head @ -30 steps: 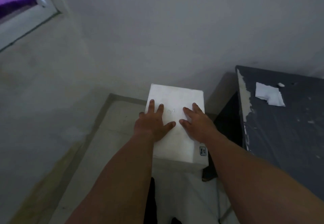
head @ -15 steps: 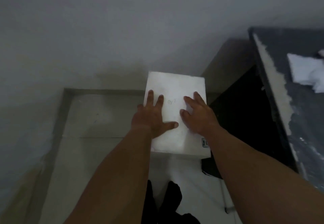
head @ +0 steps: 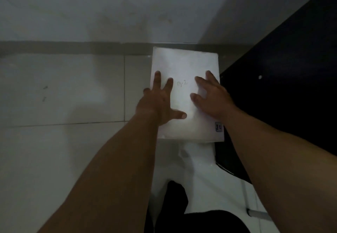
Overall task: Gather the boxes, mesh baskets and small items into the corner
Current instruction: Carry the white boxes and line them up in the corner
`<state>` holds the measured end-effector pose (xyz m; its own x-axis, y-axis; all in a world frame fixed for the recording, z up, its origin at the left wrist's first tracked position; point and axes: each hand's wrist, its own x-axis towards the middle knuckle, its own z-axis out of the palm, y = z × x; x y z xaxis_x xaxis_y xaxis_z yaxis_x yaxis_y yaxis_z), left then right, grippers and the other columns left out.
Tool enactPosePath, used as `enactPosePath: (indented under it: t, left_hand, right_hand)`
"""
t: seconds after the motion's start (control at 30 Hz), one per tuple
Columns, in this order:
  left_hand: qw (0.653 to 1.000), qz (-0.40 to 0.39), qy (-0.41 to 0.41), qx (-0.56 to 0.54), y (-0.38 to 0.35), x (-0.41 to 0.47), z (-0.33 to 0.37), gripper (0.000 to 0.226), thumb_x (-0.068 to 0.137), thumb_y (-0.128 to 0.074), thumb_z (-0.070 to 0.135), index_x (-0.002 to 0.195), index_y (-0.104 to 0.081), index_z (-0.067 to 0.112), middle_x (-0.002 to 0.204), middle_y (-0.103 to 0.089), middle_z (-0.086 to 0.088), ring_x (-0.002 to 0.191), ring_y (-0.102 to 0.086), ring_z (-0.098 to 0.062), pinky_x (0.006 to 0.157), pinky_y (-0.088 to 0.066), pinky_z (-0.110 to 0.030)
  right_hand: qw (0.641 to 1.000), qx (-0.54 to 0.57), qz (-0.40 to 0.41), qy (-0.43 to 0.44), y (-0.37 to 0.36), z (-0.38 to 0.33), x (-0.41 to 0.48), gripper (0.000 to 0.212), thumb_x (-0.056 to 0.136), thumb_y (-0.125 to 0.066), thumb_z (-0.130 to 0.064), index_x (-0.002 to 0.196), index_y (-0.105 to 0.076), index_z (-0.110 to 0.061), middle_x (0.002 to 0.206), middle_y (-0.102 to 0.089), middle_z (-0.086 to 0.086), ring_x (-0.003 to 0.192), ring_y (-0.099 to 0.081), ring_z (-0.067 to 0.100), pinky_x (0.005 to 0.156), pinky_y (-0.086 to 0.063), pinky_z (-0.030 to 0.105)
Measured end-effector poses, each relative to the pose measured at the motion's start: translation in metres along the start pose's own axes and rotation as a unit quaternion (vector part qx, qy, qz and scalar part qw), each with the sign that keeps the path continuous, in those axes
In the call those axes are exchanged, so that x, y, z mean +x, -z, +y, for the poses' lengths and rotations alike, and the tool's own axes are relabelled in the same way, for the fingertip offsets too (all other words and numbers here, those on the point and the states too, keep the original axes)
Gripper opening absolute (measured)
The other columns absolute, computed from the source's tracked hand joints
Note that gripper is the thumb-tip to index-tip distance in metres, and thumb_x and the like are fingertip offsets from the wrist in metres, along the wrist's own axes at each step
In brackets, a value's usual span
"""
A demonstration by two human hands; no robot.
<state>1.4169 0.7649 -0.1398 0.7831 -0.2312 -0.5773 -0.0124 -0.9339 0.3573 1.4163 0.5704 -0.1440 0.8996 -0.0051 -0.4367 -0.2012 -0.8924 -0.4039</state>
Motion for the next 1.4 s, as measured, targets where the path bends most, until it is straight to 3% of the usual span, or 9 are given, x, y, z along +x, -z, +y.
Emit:
enactPosePath:
  t: [0.5, 0.67, 0.77, 0.93, 1.1, 1.2, 1.3, 1.4]
  left_hand:
    - [0.999, -0.021, -0.026, 0.019, -0.088, 0.107, -0.028, 0.115, 0.073, -0.073, 0.062, 0.155, 0.004, 0.034, 0.156, 0.035, 0.002, 0.145, -0.010, -0.045, 0.111, -0.033, -0.057]
    - [0.998, -0.058, -0.016, 0.028, -0.081, 0.107, -0.027, 0.112, 0.078, -0.074, 0.052, 0.154, 0.007, 0.034, 0.155, 0.037, 0.002, 0.145, -0.006, -0.045, 0.113, -0.031, -0.056]
    - [0.997, -0.070, -0.013, 0.038, -0.064, 0.102, -0.020, 0.110, 0.080, -0.073, 0.050, 0.154, 0.005, 0.033, 0.159, 0.028, 0.001, 0.145, -0.006, -0.046, 0.111, -0.031, -0.059]
    - [0.994, 0.032, -0.030, 0.103, -0.020, 0.053, -0.009, 0.091, 0.087, -0.064, 0.050, 0.154, -0.008, 0.026, 0.163, -0.003, -0.008, 0.141, -0.023, -0.042, 0.105, -0.037, -0.056]
    - [0.980, 0.152, -0.055, 0.112, 0.058, -0.053, -0.010, 0.054, 0.096, -0.053, 0.040, 0.145, -0.038, 0.020, 0.146, -0.040, -0.010, 0.126, -0.043, -0.033, 0.094, -0.044, -0.045]
    - [0.974, 0.210, -0.062, 0.065, 0.122, -0.134, -0.014, 0.039, 0.098, -0.047, 0.033, 0.134, -0.052, 0.018, 0.133, -0.052, -0.009, 0.117, -0.049, -0.031, 0.087, -0.046, -0.043]
    - [0.964, 0.260, -0.044, 0.038, 0.190, -0.224, -0.023, 0.031, 0.099, -0.043, 0.031, 0.120, -0.061, 0.017, 0.119, -0.058, -0.009, 0.108, -0.054, -0.032, 0.083, -0.049, -0.042]
    - [0.946, 0.317, -0.064, 0.022, 0.237, -0.290, -0.027, 0.027, 0.098, -0.046, 0.032, 0.102, -0.066, 0.013, 0.103, -0.062, -0.009, 0.095, -0.058, -0.034, 0.073, -0.047, -0.041]
  right_hand:
    - [1.000, 0.024, -0.014, 0.001, -0.089, 0.077, 0.081, 0.070, 0.092, -0.059, -0.042, 0.152, -0.025, -0.034, 0.164, 0.006, -0.007, 0.150, -0.010, 0.028, 0.120, -0.019, 0.042]
    - [0.997, -0.012, -0.068, -0.024, -0.084, 0.074, 0.082, 0.077, 0.092, -0.057, -0.047, 0.154, -0.012, -0.039, 0.162, 0.016, -0.012, 0.149, -0.008, 0.034, 0.120, -0.018, 0.044]
    - [0.989, -0.098, -0.095, -0.053, -0.072, 0.053, 0.077, 0.078, 0.092, -0.052, -0.055, 0.154, -0.008, -0.039, 0.162, 0.016, -0.010, 0.147, -0.002, 0.043, 0.119, -0.017, 0.051]
    - [0.986, -0.160, -0.036, -0.018, -0.039, -0.002, 0.043, 0.068, 0.094, -0.048, -0.055, 0.153, -0.018, -0.037, 0.164, 0.001, -0.003, 0.148, -0.004, 0.040, 0.114, -0.021, 0.061]
    - [0.986, -0.166, 0.010, 0.027, 0.017, -0.091, -0.035, 0.056, 0.096, -0.046, -0.050, 0.148, -0.037, -0.031, 0.158, -0.027, 0.005, 0.139, -0.029, 0.036, 0.108, -0.035, 0.052]
    - [0.990, -0.127, 0.043, 0.044, 0.060, -0.161, -0.097, 0.046, 0.097, -0.045, -0.047, 0.137, -0.052, -0.027, 0.138, -0.052, 0.007, 0.123, -0.050, 0.032, 0.097, -0.046, 0.047]
    - [0.990, -0.102, 0.081, 0.055, 0.109, -0.236, -0.172, 0.038, 0.099, -0.040, -0.044, 0.116, -0.065, -0.022, 0.113, -0.064, 0.008, 0.106, -0.059, 0.030, 0.080, -0.047, 0.037]
    - [0.991, -0.070, 0.109, 0.046, 0.148, -0.286, -0.230, 0.039, 0.101, -0.037, -0.042, 0.087, -0.058, -0.013, 0.096, -0.064, 0.010, 0.092, -0.058, 0.032, 0.067, -0.038, 0.033]
